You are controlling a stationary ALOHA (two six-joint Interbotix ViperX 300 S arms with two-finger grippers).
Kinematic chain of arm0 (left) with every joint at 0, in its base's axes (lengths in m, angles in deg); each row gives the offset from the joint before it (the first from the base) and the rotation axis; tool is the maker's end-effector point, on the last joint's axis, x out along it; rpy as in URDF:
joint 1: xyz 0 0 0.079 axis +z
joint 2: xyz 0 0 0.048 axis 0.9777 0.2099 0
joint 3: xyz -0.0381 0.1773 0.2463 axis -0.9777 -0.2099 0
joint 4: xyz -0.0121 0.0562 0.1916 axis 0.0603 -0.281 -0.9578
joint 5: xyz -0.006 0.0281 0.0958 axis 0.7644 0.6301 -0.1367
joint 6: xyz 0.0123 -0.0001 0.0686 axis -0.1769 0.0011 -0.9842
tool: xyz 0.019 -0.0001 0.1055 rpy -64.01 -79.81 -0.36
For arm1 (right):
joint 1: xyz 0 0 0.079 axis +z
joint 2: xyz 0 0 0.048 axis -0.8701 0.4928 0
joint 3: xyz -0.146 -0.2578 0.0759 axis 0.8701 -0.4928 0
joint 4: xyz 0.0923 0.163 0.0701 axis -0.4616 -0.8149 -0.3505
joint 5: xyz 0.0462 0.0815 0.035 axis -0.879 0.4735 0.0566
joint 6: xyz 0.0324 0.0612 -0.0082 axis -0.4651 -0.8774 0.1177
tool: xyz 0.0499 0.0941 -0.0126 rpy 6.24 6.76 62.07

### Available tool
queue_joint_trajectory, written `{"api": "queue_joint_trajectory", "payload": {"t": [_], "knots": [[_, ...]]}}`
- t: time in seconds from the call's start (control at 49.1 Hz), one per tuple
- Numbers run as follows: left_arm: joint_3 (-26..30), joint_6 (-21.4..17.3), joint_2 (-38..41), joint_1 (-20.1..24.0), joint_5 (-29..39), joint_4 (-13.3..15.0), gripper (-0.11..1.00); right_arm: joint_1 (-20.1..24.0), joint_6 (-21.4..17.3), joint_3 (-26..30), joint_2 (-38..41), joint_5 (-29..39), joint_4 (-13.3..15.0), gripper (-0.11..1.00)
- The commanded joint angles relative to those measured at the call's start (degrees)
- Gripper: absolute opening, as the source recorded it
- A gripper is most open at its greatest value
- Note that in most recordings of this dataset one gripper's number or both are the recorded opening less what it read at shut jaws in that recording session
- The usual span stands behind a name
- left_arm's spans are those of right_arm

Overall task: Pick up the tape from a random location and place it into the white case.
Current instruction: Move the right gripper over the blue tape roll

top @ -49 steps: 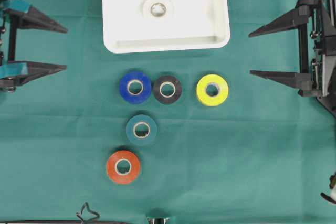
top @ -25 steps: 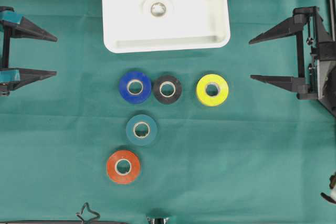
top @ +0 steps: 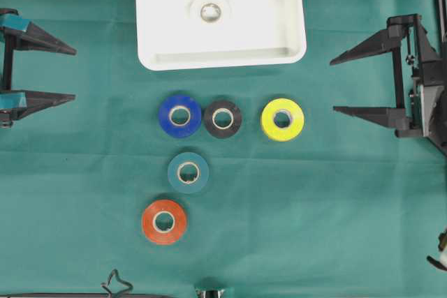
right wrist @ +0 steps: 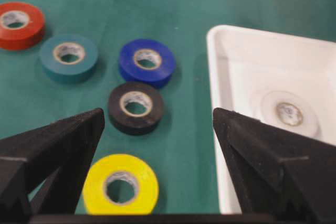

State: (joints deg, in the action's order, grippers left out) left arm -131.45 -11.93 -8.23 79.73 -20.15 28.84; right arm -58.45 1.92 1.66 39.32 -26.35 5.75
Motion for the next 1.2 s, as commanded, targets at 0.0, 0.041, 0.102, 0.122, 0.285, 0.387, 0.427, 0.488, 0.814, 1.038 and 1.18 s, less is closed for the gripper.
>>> {"api": "queue_joint_trajectory", "payload": {"t": [0.0, 0.041, 0.102, 0.122, 0.285, 0.387, 0.427, 0.488, 0.814, 1.038, 1.18], "knots": [[0.62, 0.09, 0.18, -0.18, -0.53, 0.09, 0.96, 0.88, -0.09, 1.58, 0.53, -0.62, 0.0, 0.92], [0.62, 0.0, 0.18, -0.18, -0.53, 0.0, 0.96, 0.88, -0.09, 1.67, 0.7, -0.62, 0.0, 0.92], [0.62, 0.09, 0.18, -0.18, -0.53, 0.09, 0.96, 0.88, 0.0, 1.58, 0.79, -0.62, 0.0, 0.92], [0.62, 0.09, 0.18, -0.18, -0.53, 0.09, 0.96, 0.88, 0.0, 1.58, 0.79, -0.62, 0.09, 0.92], [0.62, 0.09, 0.18, -0.18, -0.53, 0.09, 0.96, 0.88, -0.09, 1.76, 0.88, -1.58, -0.09, 0.92], [0.62, 0.09, 0.18, -0.18, -0.53, 0.09, 0.96, 1.05, -0.35, 2.37, 1.85, -3.52, -0.26, 0.92], [0.7, 0.09, 0.18, -0.18, -0.53, 0.09, 0.96, 1.32, -0.35, 2.99, 2.72, -4.13, -0.26, 0.92], [0.62, 0.09, 0.26, -0.18, -0.53, 0.09, 0.96, 1.85, -0.35, 4.22, 4.48, -4.75, -0.26, 0.92], [0.62, 0.0, 0.7, -0.18, -0.53, 0.09, 0.96, 2.72, -0.18, 15.03, 19.07, -7.03, -0.18, 0.92], [0.62, 0.0, 0.7, -0.18, -0.53, 0.09, 0.96, 2.72, -0.18, 23.47, 28.3, -8.17, -0.18, 0.92], [0.62, 0.0, 0.7, -0.18, -0.44, 0.0, 0.96, 2.81, -0.18, 29.0, 34.01, -8.17, -0.18, 0.92]]}}
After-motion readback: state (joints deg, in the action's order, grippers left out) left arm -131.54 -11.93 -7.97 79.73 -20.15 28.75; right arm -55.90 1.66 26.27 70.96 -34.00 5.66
